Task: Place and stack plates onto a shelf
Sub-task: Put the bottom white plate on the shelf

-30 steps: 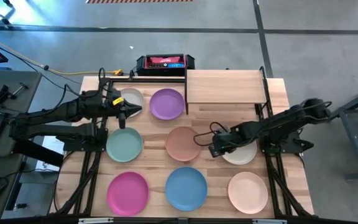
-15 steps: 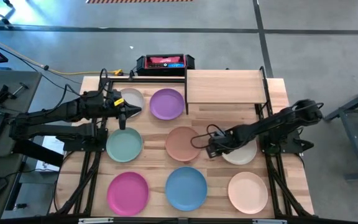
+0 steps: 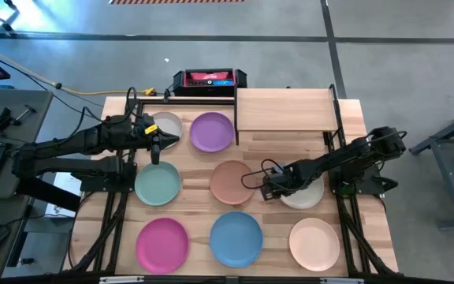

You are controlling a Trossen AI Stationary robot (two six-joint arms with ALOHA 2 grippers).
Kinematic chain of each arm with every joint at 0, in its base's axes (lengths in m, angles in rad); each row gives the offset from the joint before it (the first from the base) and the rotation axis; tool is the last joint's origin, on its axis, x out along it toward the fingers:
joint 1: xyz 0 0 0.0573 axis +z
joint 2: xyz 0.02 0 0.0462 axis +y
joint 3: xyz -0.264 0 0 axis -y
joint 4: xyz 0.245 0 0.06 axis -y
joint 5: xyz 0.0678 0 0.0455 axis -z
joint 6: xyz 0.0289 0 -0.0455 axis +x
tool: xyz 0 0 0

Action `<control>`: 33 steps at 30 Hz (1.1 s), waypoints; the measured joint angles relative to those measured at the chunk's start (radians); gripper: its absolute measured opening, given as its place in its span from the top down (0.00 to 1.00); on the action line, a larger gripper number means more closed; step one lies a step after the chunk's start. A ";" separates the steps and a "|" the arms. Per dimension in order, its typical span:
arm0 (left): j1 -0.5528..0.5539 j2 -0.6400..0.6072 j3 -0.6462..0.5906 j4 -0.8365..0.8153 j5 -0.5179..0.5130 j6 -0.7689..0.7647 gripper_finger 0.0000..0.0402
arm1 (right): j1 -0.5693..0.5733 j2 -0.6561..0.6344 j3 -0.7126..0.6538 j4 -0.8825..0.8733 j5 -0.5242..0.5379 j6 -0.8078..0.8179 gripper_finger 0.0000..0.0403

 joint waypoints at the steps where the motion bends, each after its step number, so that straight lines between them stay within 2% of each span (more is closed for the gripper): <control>1: 0.000 0.000 0.000 0.000 0.000 0.000 0.99 | 0.000 0.000 0.000 0.000 -0.001 0.004 0.76; 7: 0.000 0.000 0.000 0.000 0.000 0.000 0.99 | 0.000 -0.003 0.004 0.003 -0.003 0.006 0.92; 11: 0.000 0.000 0.000 0.000 0.000 0.000 0.99 | 0.000 -0.003 0.018 -0.014 -0.003 0.003 0.98; 20: 0.000 0.000 0.000 0.000 0.000 0.000 0.99 | 0.000 0.000 0.124 -0.175 0.000 -0.013 0.99; 33: 0.000 0.000 0.000 0.000 0.000 0.001 0.99 | 0.000 0.000 0.354 -0.397 0.021 -0.092 0.99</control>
